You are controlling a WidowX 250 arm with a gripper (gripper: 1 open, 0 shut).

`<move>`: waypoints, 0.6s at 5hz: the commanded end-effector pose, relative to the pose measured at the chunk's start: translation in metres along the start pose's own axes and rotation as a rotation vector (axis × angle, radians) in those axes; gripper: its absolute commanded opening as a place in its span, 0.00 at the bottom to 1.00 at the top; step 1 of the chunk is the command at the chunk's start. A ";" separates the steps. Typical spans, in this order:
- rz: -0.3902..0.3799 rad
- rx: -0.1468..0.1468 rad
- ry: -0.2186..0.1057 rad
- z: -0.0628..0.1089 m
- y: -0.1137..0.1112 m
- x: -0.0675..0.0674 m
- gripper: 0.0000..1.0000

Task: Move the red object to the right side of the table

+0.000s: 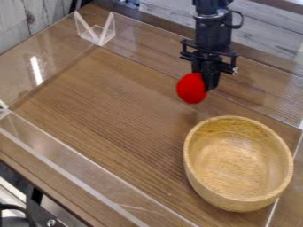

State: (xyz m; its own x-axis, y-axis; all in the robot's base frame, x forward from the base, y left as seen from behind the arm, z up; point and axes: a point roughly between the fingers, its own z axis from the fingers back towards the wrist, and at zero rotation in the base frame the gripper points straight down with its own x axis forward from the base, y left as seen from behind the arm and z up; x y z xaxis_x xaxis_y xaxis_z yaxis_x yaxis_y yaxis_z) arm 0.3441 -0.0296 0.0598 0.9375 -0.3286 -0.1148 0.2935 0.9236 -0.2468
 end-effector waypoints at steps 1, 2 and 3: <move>-0.091 0.039 -0.021 0.009 -0.006 0.011 0.00; -0.119 0.045 0.004 0.006 -0.011 0.016 1.00; -0.134 0.047 0.016 0.008 -0.014 0.017 1.00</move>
State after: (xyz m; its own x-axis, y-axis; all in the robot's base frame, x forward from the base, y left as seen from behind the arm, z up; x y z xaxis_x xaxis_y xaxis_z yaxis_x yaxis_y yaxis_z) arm 0.3497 -0.0426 0.0528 0.8864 -0.4374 -0.1513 0.3964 0.8863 -0.2395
